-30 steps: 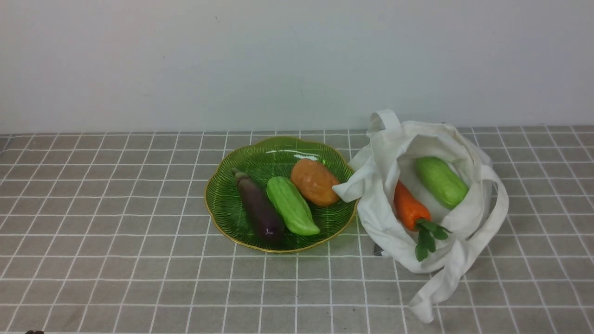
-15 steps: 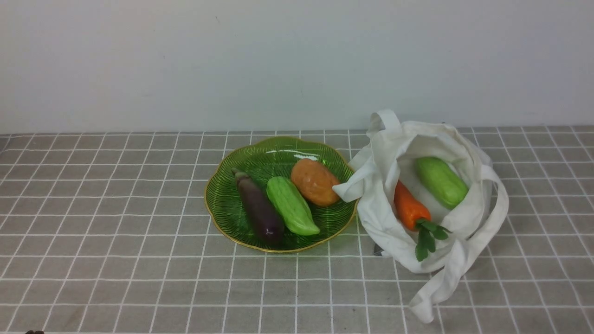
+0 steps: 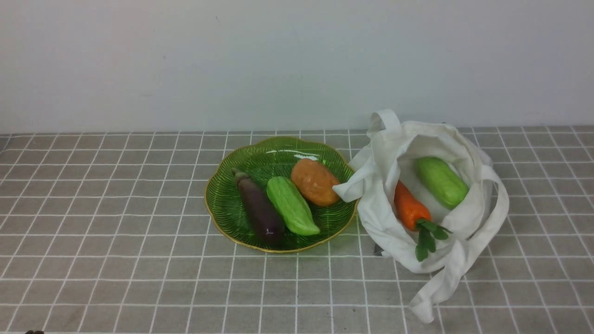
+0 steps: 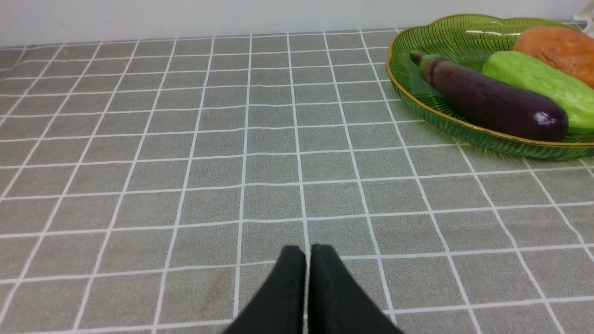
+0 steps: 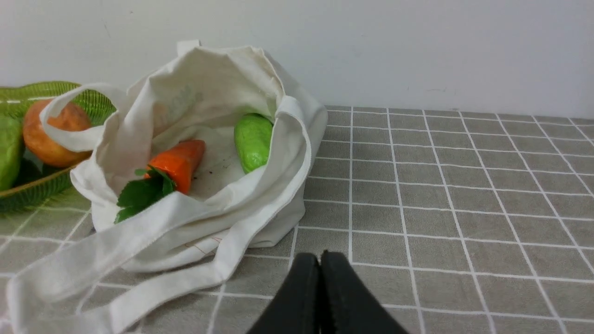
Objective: Take vegetables from bag on grey coffee tablecloth place on plate.
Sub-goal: 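Reach into the cloth bag and grasp the green vegetable inside with the right gripper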
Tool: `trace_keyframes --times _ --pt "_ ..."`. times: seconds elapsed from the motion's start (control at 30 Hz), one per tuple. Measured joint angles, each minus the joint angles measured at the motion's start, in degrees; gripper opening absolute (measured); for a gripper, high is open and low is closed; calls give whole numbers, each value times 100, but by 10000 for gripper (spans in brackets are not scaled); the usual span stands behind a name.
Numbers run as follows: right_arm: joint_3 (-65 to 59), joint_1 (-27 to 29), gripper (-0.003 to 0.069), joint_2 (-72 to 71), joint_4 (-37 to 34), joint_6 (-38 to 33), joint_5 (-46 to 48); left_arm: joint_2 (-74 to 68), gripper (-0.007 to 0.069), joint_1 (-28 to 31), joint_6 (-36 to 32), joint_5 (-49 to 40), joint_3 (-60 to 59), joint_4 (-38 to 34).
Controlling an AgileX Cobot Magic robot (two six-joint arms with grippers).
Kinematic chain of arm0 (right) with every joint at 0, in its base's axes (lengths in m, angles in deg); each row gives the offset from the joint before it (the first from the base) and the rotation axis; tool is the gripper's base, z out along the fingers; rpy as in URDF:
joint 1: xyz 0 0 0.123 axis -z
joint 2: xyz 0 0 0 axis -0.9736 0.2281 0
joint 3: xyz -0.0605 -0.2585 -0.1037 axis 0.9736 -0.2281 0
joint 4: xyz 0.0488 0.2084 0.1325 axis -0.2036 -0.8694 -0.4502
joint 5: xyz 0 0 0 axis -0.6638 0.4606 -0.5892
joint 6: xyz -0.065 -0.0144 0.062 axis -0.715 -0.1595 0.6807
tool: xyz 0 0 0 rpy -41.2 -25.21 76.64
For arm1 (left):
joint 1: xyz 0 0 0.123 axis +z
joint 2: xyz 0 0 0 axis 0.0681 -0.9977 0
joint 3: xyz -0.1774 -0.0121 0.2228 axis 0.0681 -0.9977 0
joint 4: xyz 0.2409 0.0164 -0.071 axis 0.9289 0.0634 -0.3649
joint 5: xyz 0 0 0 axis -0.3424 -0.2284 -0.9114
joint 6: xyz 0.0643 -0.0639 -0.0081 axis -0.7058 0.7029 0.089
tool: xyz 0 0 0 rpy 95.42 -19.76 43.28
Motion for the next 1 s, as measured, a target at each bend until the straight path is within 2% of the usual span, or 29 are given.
trace_keyframes --times 0.07,0.1,0.13,0.17,0.23,0.4,0.5,0.6,0.63,0.7,0.77,0.83,0.93,1.0 --pt "-3 0 -15 0 -610 410 -199 0 -5 0 0 0 0 0" --pt "-3 0 -15 0 -1442 829 -405 0 -5 0 0 0 0 0" --pt "-3 0 -15 0 -1852 1047 -501 0 -5 0 0 0 0 0" --pt "-3 0 -15 0 -1951 1146 -534 0 -5 0 0 0 0 0" --pt "-3 0 -15 0 -2988 1502 -654 0 -5 0 0 0 0 0" --pt "-3 0 -15 0 -3866 1568 -819 0 -5 0 0 0 0 0" --pt "43 0 -15 0 -3887 1242 -996 0 -5 0 0 0 0 0" --pt "775 0 -15 18 -3739 271 -1084 0 -5 0 0 0 0 0" --pt "837 0 -15 30 -3710 140 -1089 0 -5 0 0 0 0 0" --pt "1668 0 -15 434 -3543 -612 -974 0 -5 0 0 0 0 0" --pt "2312 0 -15 893 -3445 -1014 -608 0 -5 0 0 0 0 0" --pt "3095 0 -15 1777 -3229 -1466 276 0 -5 0 0 0 0 0" --pt "3546 0 -15 2630 -3018 -1588 1099 0 -5 0 0 0 0 0" --pt "3940 0 -15 3833 -2787 -1640 2137 0 -5 0 0 0 0 0"
